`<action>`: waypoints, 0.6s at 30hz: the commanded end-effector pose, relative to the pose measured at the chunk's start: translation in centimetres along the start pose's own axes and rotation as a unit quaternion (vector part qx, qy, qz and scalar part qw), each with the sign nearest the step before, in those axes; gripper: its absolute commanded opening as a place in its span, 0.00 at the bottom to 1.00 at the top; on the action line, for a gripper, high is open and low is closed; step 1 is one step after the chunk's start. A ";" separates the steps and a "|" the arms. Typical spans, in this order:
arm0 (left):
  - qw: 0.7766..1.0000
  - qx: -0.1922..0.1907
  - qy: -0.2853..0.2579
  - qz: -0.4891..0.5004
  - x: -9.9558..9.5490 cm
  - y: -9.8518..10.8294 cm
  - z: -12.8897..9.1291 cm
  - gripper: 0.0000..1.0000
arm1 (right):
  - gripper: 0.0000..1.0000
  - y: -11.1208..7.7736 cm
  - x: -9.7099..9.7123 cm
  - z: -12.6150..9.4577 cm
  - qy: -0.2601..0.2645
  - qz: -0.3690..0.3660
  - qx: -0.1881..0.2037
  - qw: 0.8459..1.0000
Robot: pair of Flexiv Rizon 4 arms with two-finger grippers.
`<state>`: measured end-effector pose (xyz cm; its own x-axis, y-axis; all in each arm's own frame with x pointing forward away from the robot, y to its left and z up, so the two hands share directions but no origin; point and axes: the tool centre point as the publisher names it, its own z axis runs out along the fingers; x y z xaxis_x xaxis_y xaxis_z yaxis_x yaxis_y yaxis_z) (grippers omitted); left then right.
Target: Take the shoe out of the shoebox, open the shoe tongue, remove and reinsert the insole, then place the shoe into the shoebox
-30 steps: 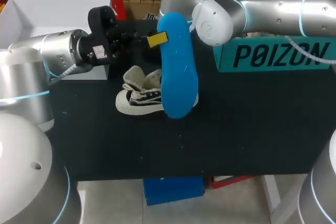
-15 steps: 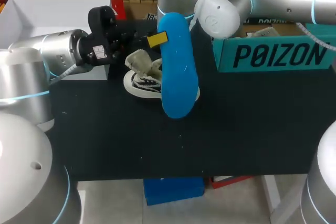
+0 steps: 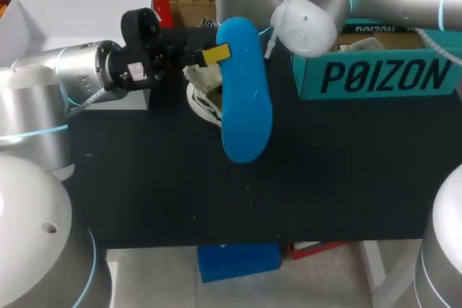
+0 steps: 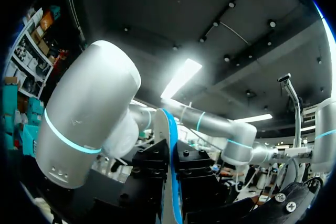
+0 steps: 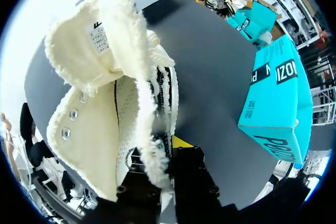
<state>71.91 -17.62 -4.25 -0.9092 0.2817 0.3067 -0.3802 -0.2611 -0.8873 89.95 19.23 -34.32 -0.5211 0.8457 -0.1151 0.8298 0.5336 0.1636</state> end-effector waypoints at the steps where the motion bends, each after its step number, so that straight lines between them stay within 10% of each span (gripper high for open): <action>1: 1.000 0.000 -0.001 0.001 0.1 0.1 0.0 0.00 | 0.00 -1.0 0.7 -0.1 -0.009 0.052 -0.011 0.999; 18: 1.000 0.000 -0.001 0.001 0.1 0.1 0.0 0.00 | 0.00 -2.2 3.1 1.8 0.007 0.225 -0.035 0.974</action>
<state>71.87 -17.63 -4.25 -0.9091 0.2822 0.3064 -0.3801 -0.2610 -0.8874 87.20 20.57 -35.98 -0.1132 0.9935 -0.0125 0.9619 0.1127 0.2490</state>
